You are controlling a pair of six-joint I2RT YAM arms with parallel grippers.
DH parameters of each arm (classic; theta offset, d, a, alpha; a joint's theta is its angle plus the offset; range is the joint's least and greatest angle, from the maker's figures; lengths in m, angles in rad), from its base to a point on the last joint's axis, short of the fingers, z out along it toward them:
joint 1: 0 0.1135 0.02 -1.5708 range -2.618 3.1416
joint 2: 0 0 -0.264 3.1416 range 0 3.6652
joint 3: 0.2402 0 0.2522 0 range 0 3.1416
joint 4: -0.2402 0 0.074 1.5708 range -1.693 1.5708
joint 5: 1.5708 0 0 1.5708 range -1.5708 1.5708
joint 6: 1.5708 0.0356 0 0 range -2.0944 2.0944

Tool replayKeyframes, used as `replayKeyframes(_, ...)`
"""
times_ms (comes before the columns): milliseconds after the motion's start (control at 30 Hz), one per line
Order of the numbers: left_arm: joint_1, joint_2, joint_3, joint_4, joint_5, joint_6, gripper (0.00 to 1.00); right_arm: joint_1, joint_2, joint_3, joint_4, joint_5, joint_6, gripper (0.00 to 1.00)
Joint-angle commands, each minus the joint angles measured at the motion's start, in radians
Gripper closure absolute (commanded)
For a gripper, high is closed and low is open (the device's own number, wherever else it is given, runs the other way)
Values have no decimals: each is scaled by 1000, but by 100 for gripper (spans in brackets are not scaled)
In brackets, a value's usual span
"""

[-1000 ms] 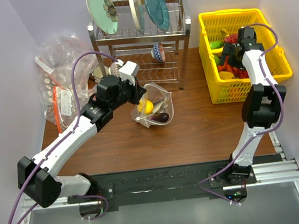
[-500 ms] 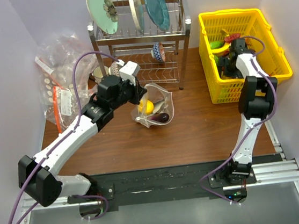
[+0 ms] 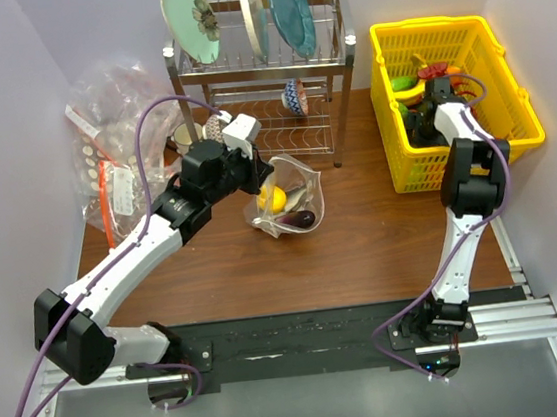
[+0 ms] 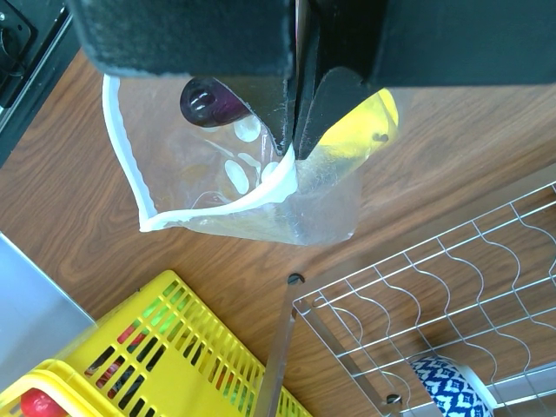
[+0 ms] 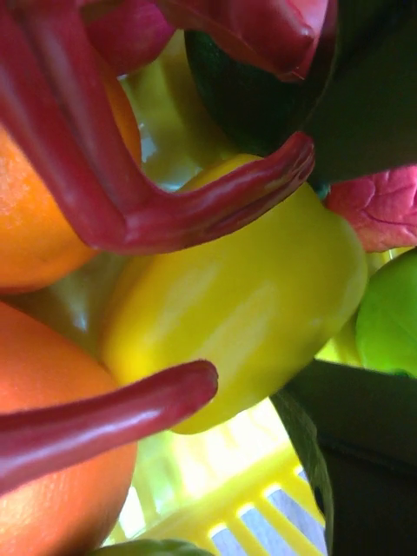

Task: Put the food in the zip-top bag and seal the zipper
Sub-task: Pick up the fake vegetable from the bin.

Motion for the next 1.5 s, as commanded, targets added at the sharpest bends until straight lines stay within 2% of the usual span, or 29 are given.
replayKeyframes(0,1,-9,23,43,6,-6,100,5,-82,-6,63,1,10,35)
replayKeyframes(133,2,-15,24,38,-9,-3,100,9,-156,-35,85,-5,10,46)
replayKeyframes(433,2,-19,24,40,3,-3,100,9,-319,-95,111,-6,19,52)
replayKeyframes(900,1,-25,26,41,9,-6,100,9,-526,-111,87,-51,35,50)
replayKeyframes(1133,2,-32,27,40,9,-6,100,9,-679,-149,94,-155,64,49)
replayKeyframes(1467,1,-33,33,25,-14,-4,100,41,-905,-304,212,-520,196,48)
